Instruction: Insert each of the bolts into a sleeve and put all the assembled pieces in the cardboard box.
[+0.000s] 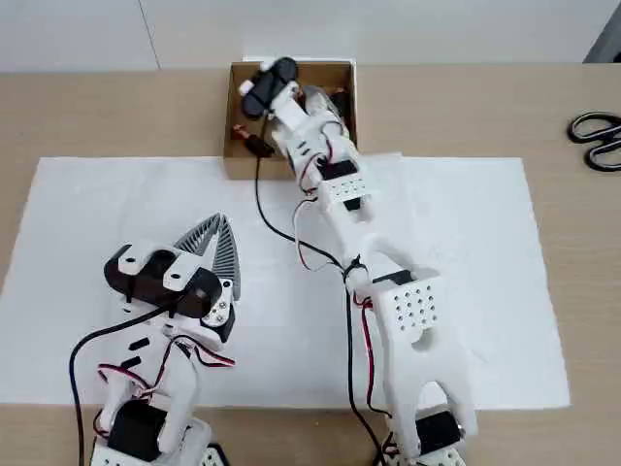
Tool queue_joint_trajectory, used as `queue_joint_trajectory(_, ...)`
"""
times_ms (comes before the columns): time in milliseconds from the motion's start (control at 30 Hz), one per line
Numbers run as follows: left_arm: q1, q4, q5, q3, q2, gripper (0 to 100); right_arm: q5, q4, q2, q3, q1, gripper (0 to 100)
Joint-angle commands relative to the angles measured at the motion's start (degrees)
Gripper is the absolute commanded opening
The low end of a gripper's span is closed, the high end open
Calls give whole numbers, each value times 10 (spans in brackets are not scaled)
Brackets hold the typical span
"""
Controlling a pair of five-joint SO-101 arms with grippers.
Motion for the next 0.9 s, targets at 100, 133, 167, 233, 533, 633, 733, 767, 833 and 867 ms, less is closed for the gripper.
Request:
queue_joint_trajectory(100,-4,-14,-1,0,-7,6,2,50,-85,-80,-14,156)
queue_joint_trajectory(133,-4,-14,-1,0,-7,6,1,72,-108,-82,-17,156)
queue_joint_trajectory(167,-4,-14,-1,0,-7,6,1,93,-129,-82,-18,156)
queue_joint_trajectory(233,-4,-14,-1,0,-7,6,0,127,-164,-82,-21,156)
queue_joint_trajectory(533,-4,-14,-1,0,-7,6,-33,356,-356,-83,-40,156)
queue_joint_trajectory(633,-4,-14,-1,0,-7,6,-40,451,-426,-82,-51,156)
queue_joint_trajectory(733,-4,-14,-1,0,-7,6,-85,511,-476,-82,-51,156)
queue_joint_trajectory(767,-4,-14,-1,0,-7,6,-97,531,-494,-82,-51,156)
queue_joint_trajectory(833,-4,-14,-1,0,-7,6,-119,574,-531,-82,-51,156)
queue_joint_trajectory(867,-4,-14,-1,0,-7,6,-133,597,-545,-80,-50,156)
